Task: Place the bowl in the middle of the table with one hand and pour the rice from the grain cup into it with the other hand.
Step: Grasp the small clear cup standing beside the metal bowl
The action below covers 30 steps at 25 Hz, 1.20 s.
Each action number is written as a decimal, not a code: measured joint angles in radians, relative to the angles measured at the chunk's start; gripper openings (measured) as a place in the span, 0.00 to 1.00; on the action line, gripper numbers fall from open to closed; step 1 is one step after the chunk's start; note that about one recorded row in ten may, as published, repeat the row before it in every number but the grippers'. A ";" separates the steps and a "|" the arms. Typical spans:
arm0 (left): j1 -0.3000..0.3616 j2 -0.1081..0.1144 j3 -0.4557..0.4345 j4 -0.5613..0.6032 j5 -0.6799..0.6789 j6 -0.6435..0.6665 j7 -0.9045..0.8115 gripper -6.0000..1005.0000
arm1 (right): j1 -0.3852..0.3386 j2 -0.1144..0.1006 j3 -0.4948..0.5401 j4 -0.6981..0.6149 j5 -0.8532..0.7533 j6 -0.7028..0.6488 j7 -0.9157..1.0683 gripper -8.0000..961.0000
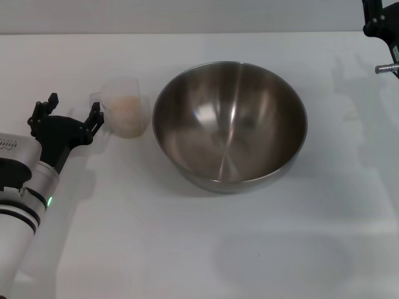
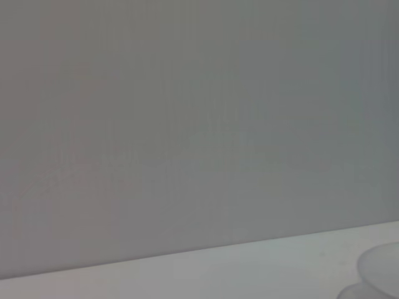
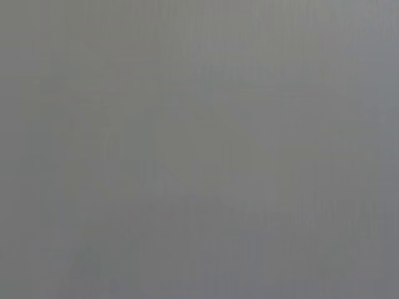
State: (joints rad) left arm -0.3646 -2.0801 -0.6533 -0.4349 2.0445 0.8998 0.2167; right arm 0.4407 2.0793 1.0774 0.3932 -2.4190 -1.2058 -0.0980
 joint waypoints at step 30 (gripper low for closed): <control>-0.073 0.000 0.016 0.034 -0.036 -0.039 -0.004 0.36 | 0.008 -0.004 0.025 0.000 -0.007 0.000 -0.006 0.43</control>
State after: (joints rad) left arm -0.4373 -2.0800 -0.6371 -0.4005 2.0083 0.8605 0.2127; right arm 0.4486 2.0755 1.1027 0.3927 -2.4263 -1.2057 -0.1044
